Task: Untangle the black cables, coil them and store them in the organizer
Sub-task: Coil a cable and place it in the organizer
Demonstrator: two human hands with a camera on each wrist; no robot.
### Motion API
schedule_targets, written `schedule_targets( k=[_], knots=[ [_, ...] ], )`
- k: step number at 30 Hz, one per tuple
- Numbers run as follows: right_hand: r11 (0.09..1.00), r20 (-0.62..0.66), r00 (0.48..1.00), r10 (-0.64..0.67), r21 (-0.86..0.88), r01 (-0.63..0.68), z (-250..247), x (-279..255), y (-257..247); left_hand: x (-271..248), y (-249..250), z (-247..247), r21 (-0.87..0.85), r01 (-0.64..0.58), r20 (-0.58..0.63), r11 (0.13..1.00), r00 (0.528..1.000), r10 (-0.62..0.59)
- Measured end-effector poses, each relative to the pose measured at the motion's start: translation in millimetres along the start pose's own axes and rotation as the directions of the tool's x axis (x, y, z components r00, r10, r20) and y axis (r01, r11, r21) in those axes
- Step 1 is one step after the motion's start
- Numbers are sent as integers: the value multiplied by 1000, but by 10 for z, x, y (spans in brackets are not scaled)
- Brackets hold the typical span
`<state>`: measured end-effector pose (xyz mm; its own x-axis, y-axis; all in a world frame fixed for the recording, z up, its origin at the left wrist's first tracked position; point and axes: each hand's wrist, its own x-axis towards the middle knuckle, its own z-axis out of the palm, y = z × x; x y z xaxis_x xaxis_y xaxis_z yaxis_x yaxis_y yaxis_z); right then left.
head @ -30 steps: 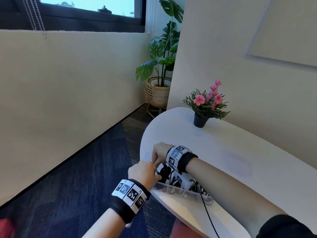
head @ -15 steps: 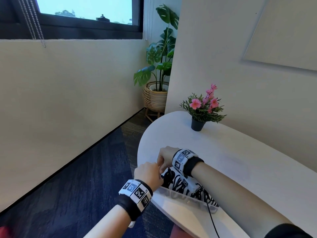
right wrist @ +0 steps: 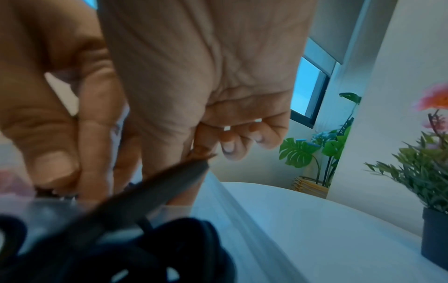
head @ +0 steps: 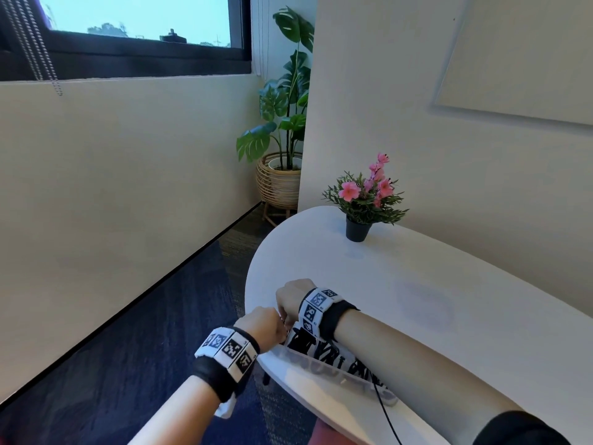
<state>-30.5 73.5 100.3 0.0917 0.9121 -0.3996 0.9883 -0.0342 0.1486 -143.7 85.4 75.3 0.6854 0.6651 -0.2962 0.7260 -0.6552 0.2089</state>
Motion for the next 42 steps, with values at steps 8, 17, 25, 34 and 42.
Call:
schedule_targets(
  k=[8,17,25,34,42],
  knots=[
    [996,95,995,34,84,-42,214,-66,121,-273,-224,11,239,-327,-129,914,922,364],
    [986,110,989,-98,149,81,200,-174,288,-182,-147,176,113,-456,-278,883,838,469],
    [994,140,986,-93,76,83,170,-303,232,-92,-40,207,344,-373,-16,862,915,402],
    [702,-218,946,240,712,-14,108,-947,1073,-176,-26,186,104,-399,-143,911,901,410],
    [575,233,813,533,605,-550,884,-1510,1537,-145,75,211,-204,-435,-403,877,854,330]
  ],
)
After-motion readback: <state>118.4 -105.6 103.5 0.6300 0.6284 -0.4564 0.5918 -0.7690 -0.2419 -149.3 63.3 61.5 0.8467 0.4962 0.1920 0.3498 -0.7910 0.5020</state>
